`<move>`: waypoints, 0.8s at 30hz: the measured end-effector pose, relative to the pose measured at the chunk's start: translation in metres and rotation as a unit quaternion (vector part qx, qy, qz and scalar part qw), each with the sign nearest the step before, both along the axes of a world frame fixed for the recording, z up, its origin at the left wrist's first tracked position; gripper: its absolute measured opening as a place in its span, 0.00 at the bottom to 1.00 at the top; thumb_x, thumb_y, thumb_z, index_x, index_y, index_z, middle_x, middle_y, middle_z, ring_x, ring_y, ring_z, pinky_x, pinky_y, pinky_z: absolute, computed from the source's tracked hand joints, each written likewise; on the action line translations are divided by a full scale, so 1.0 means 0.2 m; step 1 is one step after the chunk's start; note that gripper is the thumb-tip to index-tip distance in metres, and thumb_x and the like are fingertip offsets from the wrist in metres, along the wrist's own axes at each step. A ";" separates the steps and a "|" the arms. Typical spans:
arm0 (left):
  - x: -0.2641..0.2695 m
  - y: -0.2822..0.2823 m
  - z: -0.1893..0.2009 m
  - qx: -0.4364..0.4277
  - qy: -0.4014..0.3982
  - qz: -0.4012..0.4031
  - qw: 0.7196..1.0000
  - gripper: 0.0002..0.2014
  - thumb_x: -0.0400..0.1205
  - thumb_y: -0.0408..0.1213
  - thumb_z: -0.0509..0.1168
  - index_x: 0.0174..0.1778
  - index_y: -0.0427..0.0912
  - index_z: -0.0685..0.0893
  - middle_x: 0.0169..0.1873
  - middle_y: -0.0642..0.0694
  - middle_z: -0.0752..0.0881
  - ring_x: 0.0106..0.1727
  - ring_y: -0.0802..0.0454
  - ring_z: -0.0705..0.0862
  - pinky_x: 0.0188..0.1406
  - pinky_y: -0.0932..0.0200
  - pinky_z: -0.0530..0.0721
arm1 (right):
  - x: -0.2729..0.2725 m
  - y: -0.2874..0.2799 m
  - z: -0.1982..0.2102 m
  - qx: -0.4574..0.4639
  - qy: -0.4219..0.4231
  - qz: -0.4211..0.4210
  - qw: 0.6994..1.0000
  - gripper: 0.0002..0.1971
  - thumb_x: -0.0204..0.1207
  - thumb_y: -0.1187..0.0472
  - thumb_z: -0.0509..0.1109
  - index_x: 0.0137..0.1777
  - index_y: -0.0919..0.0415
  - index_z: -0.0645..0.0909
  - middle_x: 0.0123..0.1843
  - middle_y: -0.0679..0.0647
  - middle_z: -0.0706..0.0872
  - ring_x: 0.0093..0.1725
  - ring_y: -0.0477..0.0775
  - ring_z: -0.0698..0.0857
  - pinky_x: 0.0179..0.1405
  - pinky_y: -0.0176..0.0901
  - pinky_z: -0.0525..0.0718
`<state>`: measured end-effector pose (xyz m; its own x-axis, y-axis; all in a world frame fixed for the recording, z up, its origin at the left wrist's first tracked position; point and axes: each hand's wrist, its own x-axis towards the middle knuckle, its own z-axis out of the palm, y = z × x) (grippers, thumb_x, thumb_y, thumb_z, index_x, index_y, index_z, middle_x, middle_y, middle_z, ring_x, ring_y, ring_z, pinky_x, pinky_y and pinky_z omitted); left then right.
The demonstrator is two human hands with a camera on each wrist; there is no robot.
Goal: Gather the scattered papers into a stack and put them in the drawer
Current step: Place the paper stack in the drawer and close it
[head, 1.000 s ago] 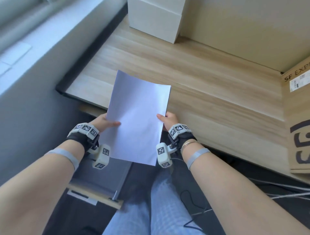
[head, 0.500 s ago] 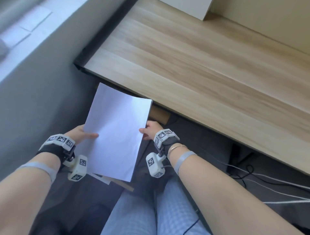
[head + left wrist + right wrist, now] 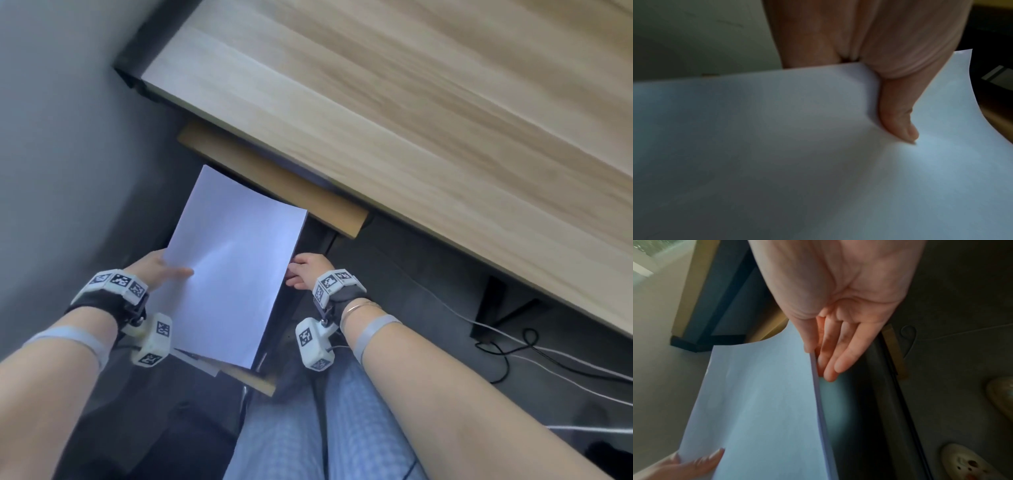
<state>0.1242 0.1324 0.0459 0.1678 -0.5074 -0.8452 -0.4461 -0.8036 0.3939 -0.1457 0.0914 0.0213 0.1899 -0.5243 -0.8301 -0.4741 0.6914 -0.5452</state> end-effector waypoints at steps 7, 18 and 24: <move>-0.05 -0.09 -0.19 0.027 -0.032 -0.042 0.998 0.24 0.79 0.35 0.67 0.72 0.36 0.74 0.66 0.37 0.81 0.60 0.39 0.80 0.65 0.47 0.73 | -0.13 -0.04 -0.12 -0.021 0.009 -0.033 0.999 0.15 0.83 0.64 0.56 0.65 0.65 0.78 0.59 0.62 0.87 0.50 0.56 0.87 0.47 0.37 0.84; -0.18 -0.29 -0.49 0.039 -0.018 -0.027 0.999 0.21 0.78 0.33 0.68 0.68 0.35 0.78 0.50 0.36 0.84 0.50 0.40 0.83 0.57 0.47 0.79 | -0.24 -0.13 -0.31 -0.078 0.089 -0.073 0.990 0.10 0.80 0.68 0.58 0.46 0.57 0.79 0.32 0.46 0.80 0.30 0.42 0.77 0.35 0.32 0.76; -0.25 -0.38 -0.59 0.040 -0.023 -0.036 0.998 0.21 0.78 0.33 0.69 0.67 0.32 0.77 0.49 0.36 0.82 0.49 0.42 0.81 0.53 0.51 0.77 | -0.23 -0.16 -0.37 -0.074 0.099 -0.074 0.990 0.15 0.78 0.69 0.59 0.34 0.51 0.76 0.30 0.46 0.79 0.33 0.46 0.78 0.50 0.47 0.83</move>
